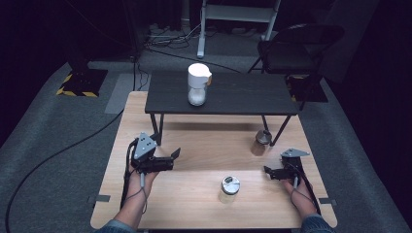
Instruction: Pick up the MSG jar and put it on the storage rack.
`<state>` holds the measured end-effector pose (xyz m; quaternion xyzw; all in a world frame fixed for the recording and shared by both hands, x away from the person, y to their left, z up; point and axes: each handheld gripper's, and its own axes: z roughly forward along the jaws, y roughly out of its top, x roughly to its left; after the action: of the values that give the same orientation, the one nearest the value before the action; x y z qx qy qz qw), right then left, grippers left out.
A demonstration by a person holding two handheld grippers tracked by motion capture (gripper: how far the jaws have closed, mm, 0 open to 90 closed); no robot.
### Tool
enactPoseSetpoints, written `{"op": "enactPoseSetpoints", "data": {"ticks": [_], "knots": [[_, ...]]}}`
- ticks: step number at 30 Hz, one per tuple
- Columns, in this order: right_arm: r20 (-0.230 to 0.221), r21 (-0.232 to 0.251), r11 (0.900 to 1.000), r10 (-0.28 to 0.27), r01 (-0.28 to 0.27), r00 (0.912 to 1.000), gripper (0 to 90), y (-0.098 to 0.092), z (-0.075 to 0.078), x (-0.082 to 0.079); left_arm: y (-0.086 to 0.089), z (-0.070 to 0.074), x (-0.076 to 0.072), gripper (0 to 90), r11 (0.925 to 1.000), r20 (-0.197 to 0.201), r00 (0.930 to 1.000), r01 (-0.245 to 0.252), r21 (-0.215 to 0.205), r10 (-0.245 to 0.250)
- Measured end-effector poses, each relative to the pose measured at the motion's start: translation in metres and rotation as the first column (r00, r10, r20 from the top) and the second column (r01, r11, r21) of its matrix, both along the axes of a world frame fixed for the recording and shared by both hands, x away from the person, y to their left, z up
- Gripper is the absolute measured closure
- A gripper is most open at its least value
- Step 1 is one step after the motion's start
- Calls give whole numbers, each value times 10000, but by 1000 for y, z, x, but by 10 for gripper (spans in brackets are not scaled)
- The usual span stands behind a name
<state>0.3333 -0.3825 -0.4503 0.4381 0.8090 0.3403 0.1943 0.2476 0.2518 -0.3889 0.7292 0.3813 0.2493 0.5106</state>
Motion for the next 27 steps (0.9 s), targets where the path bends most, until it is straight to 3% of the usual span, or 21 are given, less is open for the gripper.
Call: {"op": "enactPoseSetpoints", "data": {"ticks": [8,17,27], "knots": [[0,-1,10000,-7,7,10000,2,0,0,0,-7,-32,1,83,9994,-542,9985,70,349,-51],[1,1,10000,-11,11,10000,2,0,0,0,-13,-51,9,83,9962,-1166,9930,-72,862,173],[2,-1,10000,-10,10,10000,2,0,0,0,-23,-61,18,88,9831,-1816,9829,31,1831,307]]}}
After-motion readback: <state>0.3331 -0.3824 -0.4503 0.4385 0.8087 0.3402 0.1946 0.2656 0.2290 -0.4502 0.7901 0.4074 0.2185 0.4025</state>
